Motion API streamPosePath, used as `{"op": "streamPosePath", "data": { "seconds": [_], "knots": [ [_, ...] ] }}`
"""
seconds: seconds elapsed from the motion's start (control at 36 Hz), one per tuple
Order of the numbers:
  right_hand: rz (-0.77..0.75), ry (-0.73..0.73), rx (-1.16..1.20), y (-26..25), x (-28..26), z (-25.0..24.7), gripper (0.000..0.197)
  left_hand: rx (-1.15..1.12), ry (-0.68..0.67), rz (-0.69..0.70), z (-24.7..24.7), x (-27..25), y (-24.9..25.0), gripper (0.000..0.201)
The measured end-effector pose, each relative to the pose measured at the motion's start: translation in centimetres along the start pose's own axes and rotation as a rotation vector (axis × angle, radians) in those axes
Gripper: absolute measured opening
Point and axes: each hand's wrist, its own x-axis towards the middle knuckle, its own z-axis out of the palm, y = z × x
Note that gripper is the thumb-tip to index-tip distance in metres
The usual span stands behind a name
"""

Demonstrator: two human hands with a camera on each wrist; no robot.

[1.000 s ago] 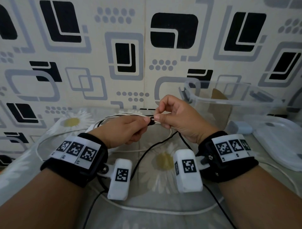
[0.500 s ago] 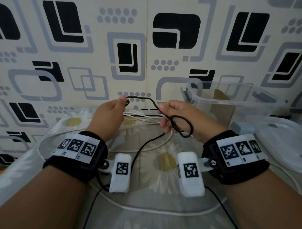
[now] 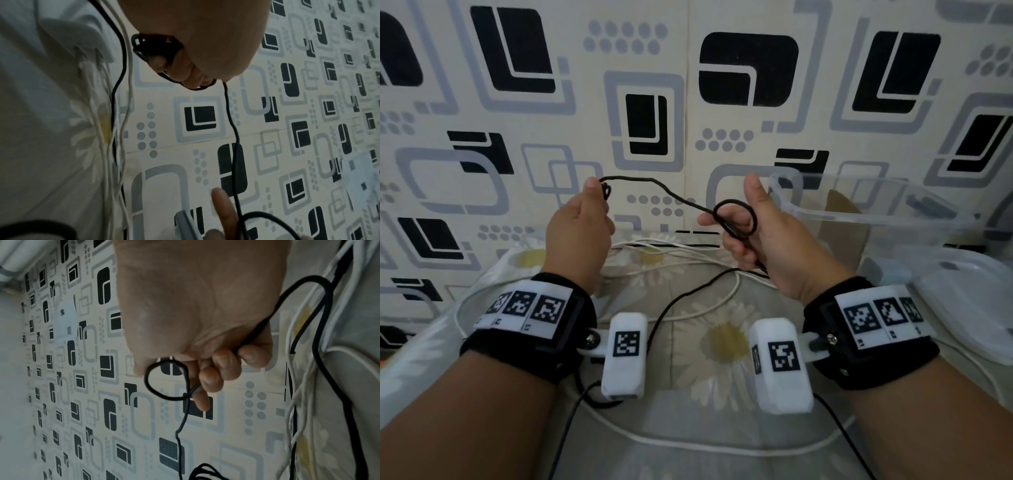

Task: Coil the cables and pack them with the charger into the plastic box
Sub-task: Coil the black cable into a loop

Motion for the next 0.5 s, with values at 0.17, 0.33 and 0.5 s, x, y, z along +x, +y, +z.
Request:
{"op": "streamPosePath", "data": {
  "seconds": [0.17, 0.33, 0.5],
  "knots": [
    [0.063, 0.069, -0.230, 0.0, -0.2, 0.2, 0.067, -0.154, -0.018, -0.120, 0.1, -0.1, 0.7, 0.048],
    [0.092, 0.308, -0.261, 0.3, 0.1, 0.1, 0.052, -0.492, -0.143, -0.304, -0.1, -0.2, 1.4, 0.050],
    [0.094, 0.222, -0.331, 0.6, -0.1, -0.6, 0.042, -0.728, -0.133, -0.416, -0.8, 0.4, 1.3, 0.048]
  ]
}}
